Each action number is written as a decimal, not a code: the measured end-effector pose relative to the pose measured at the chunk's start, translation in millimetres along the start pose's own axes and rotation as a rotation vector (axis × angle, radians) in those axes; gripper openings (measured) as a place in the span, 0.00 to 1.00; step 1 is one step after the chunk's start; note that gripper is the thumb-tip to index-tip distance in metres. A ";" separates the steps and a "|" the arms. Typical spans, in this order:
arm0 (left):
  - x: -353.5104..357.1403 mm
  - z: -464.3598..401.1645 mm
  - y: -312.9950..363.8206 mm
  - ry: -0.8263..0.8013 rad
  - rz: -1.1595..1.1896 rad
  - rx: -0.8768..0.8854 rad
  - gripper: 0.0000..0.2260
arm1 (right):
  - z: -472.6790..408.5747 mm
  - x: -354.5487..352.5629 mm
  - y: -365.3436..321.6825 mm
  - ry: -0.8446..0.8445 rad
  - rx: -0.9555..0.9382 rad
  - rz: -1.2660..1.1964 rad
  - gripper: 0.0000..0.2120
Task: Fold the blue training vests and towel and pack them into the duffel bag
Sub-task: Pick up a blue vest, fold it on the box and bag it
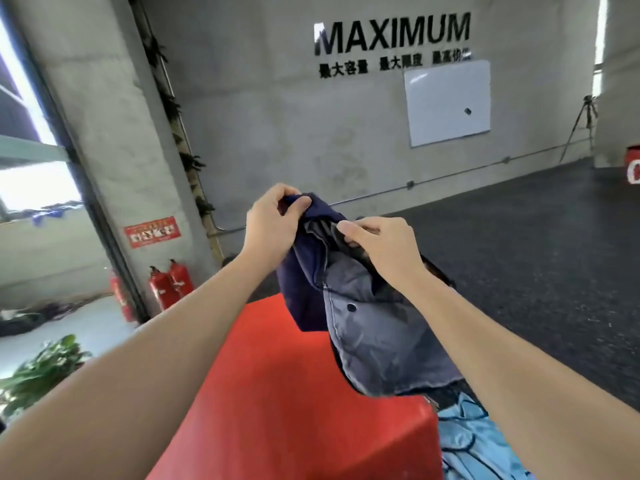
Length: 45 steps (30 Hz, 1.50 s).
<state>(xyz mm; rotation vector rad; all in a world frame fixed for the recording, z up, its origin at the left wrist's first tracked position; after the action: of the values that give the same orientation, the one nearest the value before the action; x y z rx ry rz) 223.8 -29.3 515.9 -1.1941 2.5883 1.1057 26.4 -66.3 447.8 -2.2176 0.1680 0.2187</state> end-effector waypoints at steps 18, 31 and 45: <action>-284.5 307.6 -209.0 -0.045 -0.525 -0.578 0.06 | 274.1 318.6 -10.5 -1.025 0.070 0.183 0.19; -289.6 300.0 -266.9 0.009 -0.572 -0.538 0.04 | 224.1 378.2 12.9 -0.605 0.019 0.484 0.16; -248.4 272.7 -397.1 -0.355 -0.559 -0.753 0.15 | 209.4 492.2 91.9 -0.850 0.011 0.579 0.19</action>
<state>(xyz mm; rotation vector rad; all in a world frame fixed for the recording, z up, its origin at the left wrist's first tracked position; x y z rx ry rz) 612.4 130.2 173.4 -1.5124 1.4457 1.9604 467.9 22.7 144.9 -1.8306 0.3267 1.4242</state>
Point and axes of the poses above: each hand's wrist, its own z-axis away from the middle knuckle, its own x-axis out of the palm, y = z × x, the point moved 9 cm from there along -z, towards the middle knuckle, and after that the axes turned 1 degree about z, right-handed, at the moved point
